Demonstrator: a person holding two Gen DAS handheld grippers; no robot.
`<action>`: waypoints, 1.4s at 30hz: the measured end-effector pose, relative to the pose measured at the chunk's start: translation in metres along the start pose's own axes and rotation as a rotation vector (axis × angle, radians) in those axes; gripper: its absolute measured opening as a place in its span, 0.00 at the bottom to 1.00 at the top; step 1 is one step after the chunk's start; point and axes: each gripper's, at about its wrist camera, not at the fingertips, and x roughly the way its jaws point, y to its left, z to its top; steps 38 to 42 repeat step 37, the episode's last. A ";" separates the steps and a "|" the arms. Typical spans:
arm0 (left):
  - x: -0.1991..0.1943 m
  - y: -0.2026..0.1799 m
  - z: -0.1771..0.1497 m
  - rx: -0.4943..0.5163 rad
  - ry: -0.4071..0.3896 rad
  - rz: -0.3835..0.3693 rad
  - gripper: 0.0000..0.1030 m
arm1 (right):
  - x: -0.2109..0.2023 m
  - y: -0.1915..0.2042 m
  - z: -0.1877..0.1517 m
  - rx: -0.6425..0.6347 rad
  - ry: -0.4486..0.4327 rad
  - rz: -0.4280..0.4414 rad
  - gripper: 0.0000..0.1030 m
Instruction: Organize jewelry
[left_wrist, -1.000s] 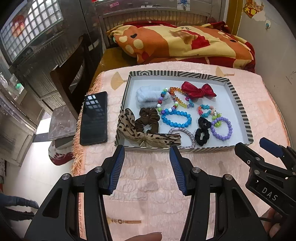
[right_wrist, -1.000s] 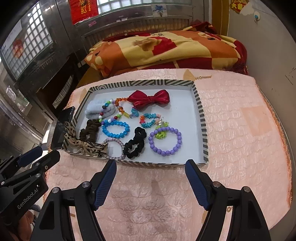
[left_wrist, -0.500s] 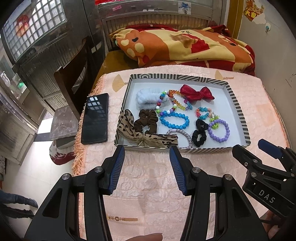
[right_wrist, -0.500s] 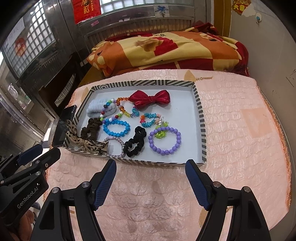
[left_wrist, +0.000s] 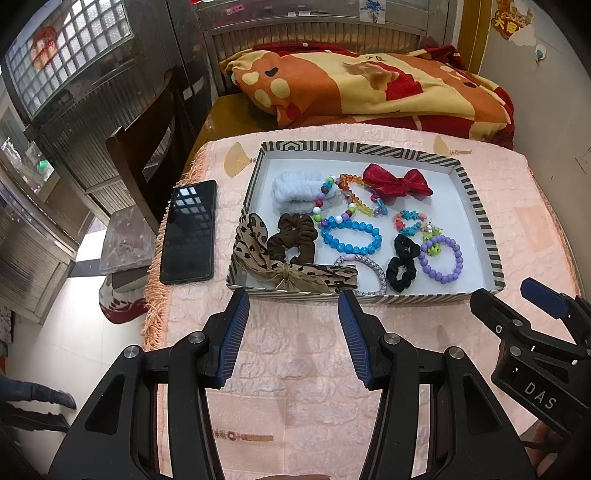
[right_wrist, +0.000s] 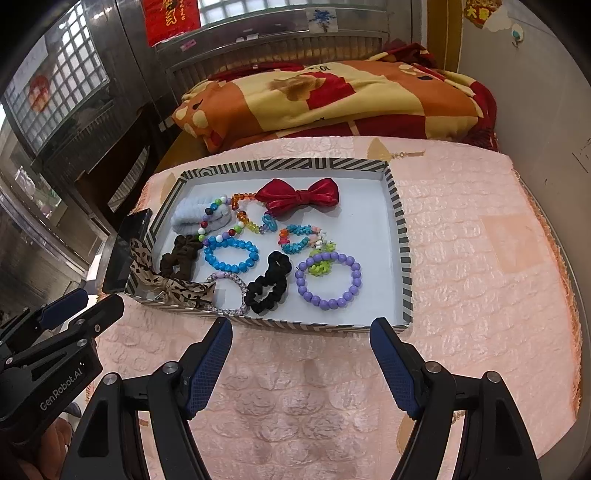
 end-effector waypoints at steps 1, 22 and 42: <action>0.001 0.000 0.000 -0.002 0.002 0.000 0.48 | 0.000 0.000 0.000 0.002 0.000 0.001 0.73; 0.008 -0.001 0.003 -0.002 0.025 -0.001 0.48 | 0.008 -0.001 0.002 0.011 0.016 0.004 0.73; 0.013 -0.001 0.004 0.008 0.021 0.006 0.48 | 0.012 -0.010 0.005 0.020 0.010 0.004 0.73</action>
